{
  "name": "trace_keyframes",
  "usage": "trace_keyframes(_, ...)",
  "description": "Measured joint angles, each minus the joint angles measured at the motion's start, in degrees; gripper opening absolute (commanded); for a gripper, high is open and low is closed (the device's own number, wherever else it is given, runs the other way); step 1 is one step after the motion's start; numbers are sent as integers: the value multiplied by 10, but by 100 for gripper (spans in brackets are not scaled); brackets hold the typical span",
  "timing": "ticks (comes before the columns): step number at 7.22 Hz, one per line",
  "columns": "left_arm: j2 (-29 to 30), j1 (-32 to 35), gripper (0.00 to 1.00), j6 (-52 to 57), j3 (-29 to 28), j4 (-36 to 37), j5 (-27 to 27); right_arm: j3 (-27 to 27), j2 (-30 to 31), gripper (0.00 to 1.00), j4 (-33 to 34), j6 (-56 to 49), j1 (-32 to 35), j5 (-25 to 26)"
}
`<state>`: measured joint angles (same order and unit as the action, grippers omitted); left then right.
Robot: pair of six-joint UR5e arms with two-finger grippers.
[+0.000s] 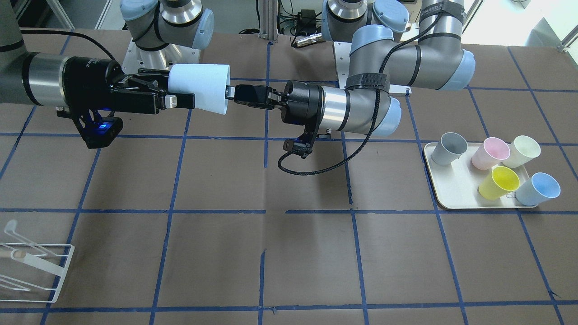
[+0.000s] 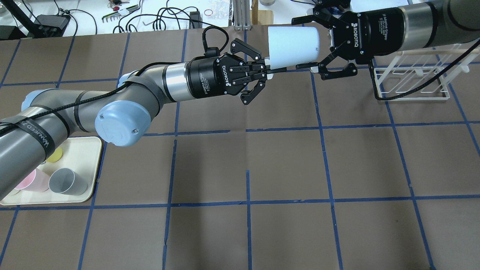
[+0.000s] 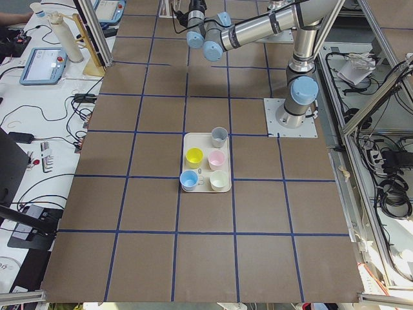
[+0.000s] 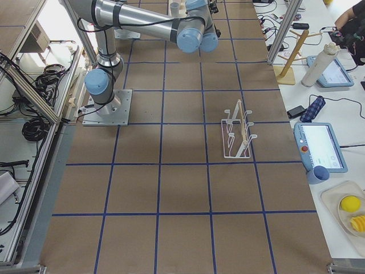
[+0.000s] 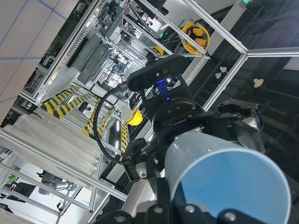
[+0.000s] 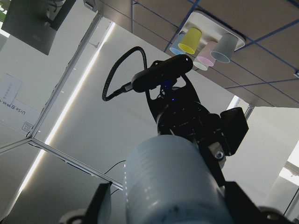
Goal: Transfer IKEA cup to right arm and place on rack
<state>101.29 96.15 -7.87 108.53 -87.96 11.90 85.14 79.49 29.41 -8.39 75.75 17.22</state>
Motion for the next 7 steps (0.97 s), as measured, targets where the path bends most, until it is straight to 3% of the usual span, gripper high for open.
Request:
trace_keyframes(2,0,0,0,0,0,2,0,-1,-1,51,-1,0,0,1)
trace_keyframes(3,0,0,48,0,0,4,0,-1,-1,50,-1,0,-1,1)
trace_keyframes(4,0,0,60,-1,0,8,0,-2,-2,50,-1,0,-1,2)
trace_keyframes(5,-1,0,66,-8,0,11,0,-4,-3,50,-1,1,-2,2)
trace_keyframes(7,-3,-1,69,-35,-5,14,-1,-11,-3,48,-1,1,-4,3)
